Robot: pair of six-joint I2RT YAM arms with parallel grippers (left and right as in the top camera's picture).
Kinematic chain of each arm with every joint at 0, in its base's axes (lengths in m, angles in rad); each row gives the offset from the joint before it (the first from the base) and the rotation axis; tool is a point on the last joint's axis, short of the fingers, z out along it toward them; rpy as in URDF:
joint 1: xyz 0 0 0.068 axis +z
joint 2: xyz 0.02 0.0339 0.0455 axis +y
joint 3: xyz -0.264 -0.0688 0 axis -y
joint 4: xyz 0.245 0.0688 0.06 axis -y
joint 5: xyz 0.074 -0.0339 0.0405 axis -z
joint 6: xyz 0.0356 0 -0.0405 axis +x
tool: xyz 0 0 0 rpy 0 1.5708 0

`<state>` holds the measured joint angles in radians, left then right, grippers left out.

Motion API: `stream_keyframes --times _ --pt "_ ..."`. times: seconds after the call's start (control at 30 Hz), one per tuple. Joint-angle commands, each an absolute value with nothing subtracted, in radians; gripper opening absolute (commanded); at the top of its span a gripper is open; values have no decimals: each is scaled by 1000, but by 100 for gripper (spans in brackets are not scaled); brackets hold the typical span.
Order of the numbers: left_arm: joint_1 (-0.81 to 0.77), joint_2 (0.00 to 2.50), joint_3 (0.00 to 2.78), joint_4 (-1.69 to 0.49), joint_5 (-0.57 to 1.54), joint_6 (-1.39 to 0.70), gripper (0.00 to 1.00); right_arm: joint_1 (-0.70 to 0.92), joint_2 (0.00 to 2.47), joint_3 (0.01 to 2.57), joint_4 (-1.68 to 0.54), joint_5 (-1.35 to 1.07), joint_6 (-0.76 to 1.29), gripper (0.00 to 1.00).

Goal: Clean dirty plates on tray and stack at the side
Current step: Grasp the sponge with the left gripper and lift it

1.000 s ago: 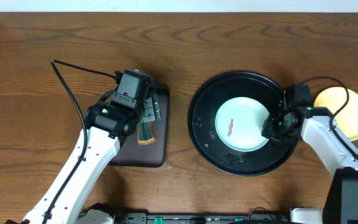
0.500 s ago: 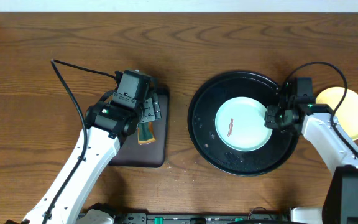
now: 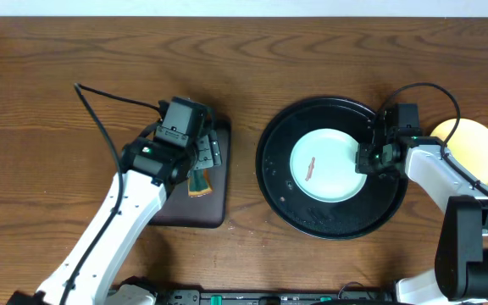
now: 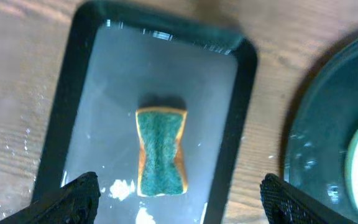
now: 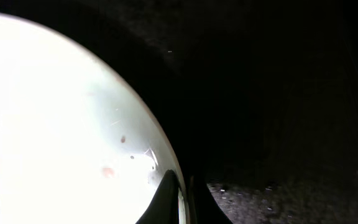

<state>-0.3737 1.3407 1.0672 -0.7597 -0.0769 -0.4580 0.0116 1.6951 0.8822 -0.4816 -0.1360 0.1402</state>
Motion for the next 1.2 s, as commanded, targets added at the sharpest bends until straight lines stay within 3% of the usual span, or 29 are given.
stream_keyframes --times 0.0,0.1,0.27,0.37,0.47,0.5,0.7,0.8,0.9,1.07,1.17 --pt "-369 1435 1010 -718 -72 -498 84 25 1694 872 -486 -200 146 1" --pt "-369 1525 987 -662 -80 -498 79 26 1690 872 -487 -200 152 1" --pt "-369 1701 974 -579 -92 -498 63 26 1690 872 -489 -200 153 1" --pt "-369 1773 974 -527 -120 -499 47 27 1690 872 -490 -200 154 1" --pt "-369 1808 974 -495 -120 -499 9 27 1690 872 -490 -200 164 1" --pt "-369 1806 974 -495 -120 -498 8 27 1690 872 -490 -200 164 1" --pt "-369 1736 1003 -566 -120 -490 10 27 1690 872 -490 -200 164 1" --pt "-369 1671 1012 -600 -120 -490 39 27 1690 872 -490 -200 164 1" --pt "-369 1623 1012 -646 -93 -491 55 27 1690 872 -495 -200 172 1" --pt "-369 1638 979 -697 68 -499 55 27 1690 872 -500 -200 179 1" --pt "-369 1665 933 -676 68 -538 39 27 1690 872 -500 -200 179 2"
